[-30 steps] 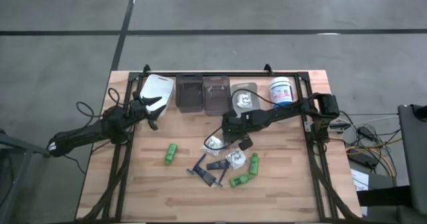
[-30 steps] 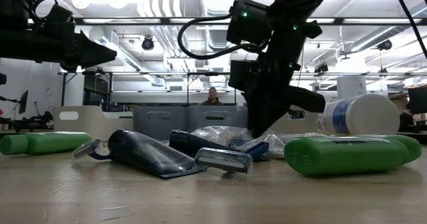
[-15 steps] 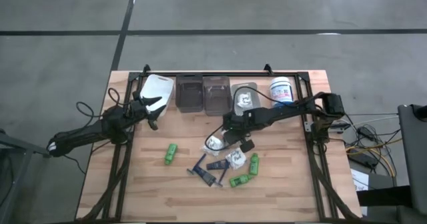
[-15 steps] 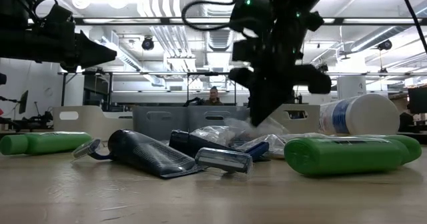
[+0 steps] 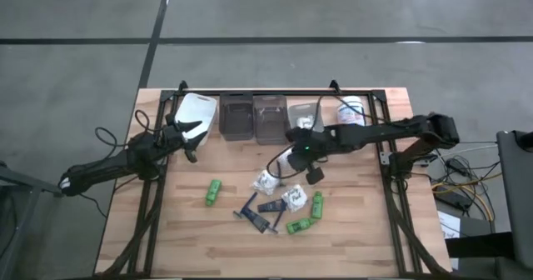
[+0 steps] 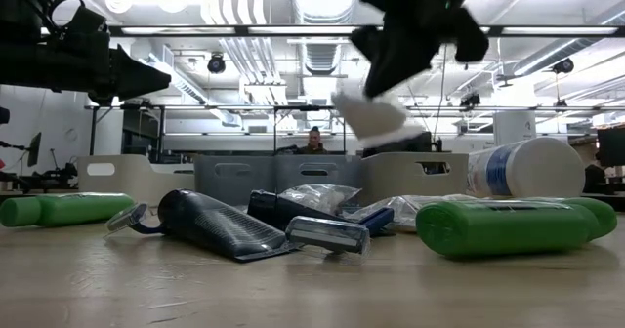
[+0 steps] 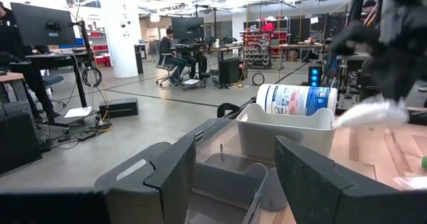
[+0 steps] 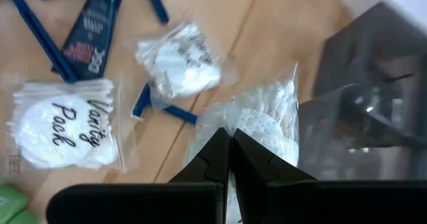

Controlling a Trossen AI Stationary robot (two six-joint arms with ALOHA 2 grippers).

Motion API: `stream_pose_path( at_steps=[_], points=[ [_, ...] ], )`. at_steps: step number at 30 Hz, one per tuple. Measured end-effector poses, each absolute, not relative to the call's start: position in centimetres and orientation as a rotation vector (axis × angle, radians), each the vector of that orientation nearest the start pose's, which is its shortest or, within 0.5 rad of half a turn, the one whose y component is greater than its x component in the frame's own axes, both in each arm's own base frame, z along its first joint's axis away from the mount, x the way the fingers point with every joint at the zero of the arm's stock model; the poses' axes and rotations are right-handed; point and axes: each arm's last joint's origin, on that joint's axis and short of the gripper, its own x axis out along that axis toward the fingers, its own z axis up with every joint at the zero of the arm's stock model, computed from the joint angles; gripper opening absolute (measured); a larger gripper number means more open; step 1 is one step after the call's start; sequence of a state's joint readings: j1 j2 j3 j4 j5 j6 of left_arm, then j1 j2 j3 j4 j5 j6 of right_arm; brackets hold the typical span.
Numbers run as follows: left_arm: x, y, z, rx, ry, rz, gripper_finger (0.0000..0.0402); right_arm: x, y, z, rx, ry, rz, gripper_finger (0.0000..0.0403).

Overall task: Pick & Place Travel size toiletries
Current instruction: Put the top cotton pack into the grey bin

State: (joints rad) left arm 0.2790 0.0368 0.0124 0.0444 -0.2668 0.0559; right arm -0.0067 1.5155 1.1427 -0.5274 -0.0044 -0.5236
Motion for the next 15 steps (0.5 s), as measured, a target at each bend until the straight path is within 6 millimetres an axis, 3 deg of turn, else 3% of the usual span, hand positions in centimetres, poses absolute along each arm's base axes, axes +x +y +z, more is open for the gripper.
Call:
stream_pose_path(
  at_steps=[7, 15],
  points=[
    [9.2, 3.4, 16.9, 0.055, -0.005, 0.546, 0.0207, 29.6, -0.6, 29.0, -0.485, 0.774, 0.191, 0.0008],
    [9.2, 3.4, 16.9, 0.055, -0.005, 0.547, 0.0207, 28.8, -1.2, 29.6, -0.477, 0.773, 0.170, 0.0008]
  ],
)
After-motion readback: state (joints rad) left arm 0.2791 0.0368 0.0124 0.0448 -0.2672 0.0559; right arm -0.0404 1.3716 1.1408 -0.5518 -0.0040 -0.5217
